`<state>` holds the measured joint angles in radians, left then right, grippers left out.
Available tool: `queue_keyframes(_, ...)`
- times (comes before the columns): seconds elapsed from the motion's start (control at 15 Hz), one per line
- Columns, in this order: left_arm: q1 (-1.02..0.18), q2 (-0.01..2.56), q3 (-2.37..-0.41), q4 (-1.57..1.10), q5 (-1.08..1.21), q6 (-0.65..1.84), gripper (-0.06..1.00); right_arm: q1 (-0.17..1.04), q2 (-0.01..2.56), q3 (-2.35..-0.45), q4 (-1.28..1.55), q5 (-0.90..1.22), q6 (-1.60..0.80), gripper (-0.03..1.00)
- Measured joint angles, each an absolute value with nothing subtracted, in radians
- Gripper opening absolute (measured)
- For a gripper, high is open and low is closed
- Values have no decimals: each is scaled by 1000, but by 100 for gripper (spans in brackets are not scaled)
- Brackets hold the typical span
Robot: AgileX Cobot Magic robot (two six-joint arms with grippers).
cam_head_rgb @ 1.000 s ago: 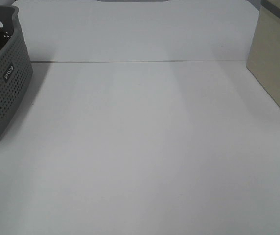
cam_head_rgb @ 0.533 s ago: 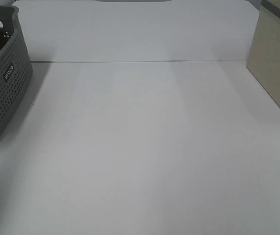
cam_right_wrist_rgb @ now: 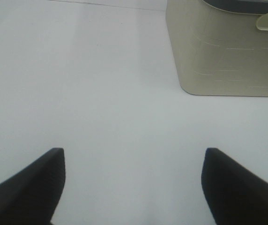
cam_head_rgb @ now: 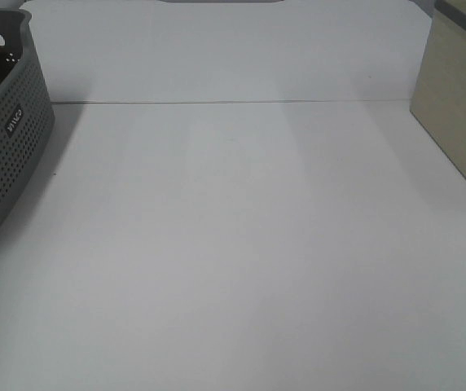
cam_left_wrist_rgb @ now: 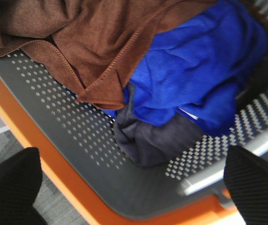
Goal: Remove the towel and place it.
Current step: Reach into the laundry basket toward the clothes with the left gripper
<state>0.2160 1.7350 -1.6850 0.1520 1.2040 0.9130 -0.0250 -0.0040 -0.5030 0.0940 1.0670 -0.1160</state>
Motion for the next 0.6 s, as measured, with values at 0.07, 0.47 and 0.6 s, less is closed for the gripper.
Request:
queue_keyframes(0.07,220,1766,-1712,152,1203,917,98,-25,-4,-503,94,1067,-116,77)
queue_keyframes(0.47,224,2115,-1931,153,1202,968,98,-25,-4,-503,94,1067,-116,77)
queue_keyframes(0.6,225,2188,-1974,153,1198,988,98,-25,-4,-503,94,1067,-116,77)
